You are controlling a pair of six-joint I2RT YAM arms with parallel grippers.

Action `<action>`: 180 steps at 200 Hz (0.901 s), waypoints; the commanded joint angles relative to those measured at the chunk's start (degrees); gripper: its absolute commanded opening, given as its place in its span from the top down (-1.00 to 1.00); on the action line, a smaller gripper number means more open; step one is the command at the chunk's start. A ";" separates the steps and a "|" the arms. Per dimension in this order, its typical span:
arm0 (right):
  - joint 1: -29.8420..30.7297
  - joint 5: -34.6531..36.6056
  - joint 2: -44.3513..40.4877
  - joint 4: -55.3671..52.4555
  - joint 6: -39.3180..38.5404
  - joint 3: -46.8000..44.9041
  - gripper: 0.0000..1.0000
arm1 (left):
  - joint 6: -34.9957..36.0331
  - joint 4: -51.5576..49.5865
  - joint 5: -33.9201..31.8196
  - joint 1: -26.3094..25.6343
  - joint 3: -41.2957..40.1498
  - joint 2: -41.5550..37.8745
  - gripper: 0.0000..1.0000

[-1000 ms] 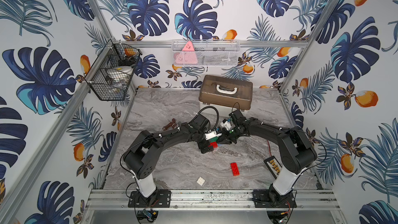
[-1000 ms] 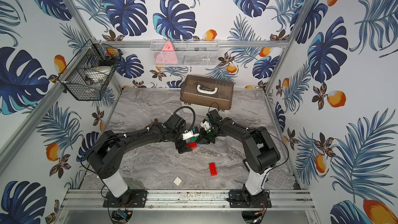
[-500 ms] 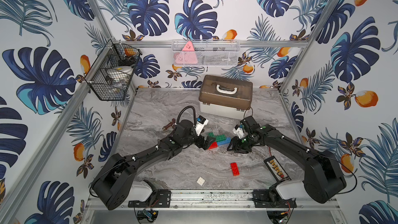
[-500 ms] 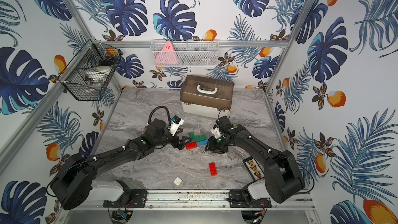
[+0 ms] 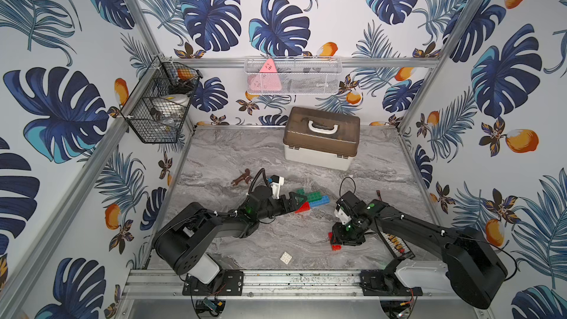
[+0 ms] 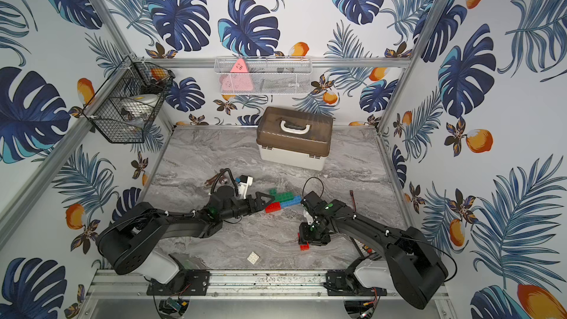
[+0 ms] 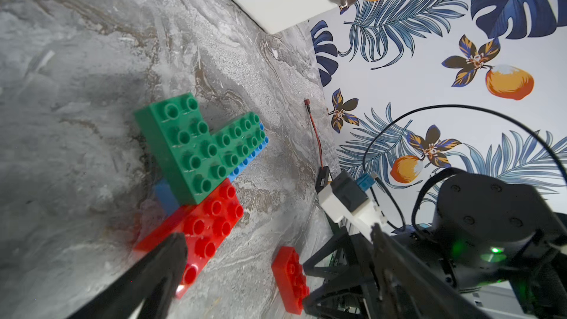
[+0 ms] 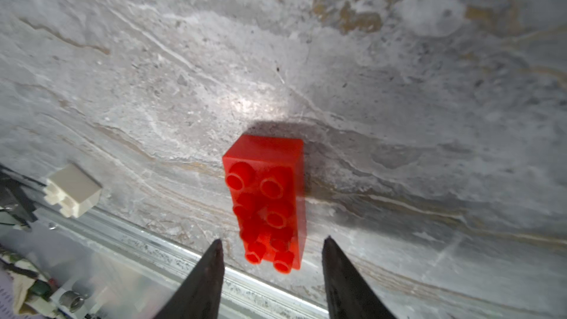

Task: Assemble a small pinwheel with lego
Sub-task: Move the lego brick at the center of the board.

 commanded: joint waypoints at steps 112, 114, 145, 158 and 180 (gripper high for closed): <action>3.03 11.85 22.48 5.87 -8.96 16.27 0.04 | -0.87 -36.84 -19.06 -4.63 0.57 -23.12 -0.98; 3.03 11.86 22.18 6.10 -8.92 15.95 0.02 | -0.55 -37.65 -19.45 -4.84 0.93 -23.32 -0.98; 4.26 12.35 13.79 11.60 -6.34 9.22 -0.08 | 4.63 -47.74 -24.53 -9.04 7.38 -24.52 -0.98; 5.08 12.97 12.03 13.28 -5.77 7.32 -0.06 | 4.98 -48.73 -25.67 -10.39 8.46 -23.98 -0.98; 7.41 14.67 10.34 15.22 -4.39 5.06 -0.02 | 4.02 -47.97 -26.09 -11.76 8.23 -22.95 -0.98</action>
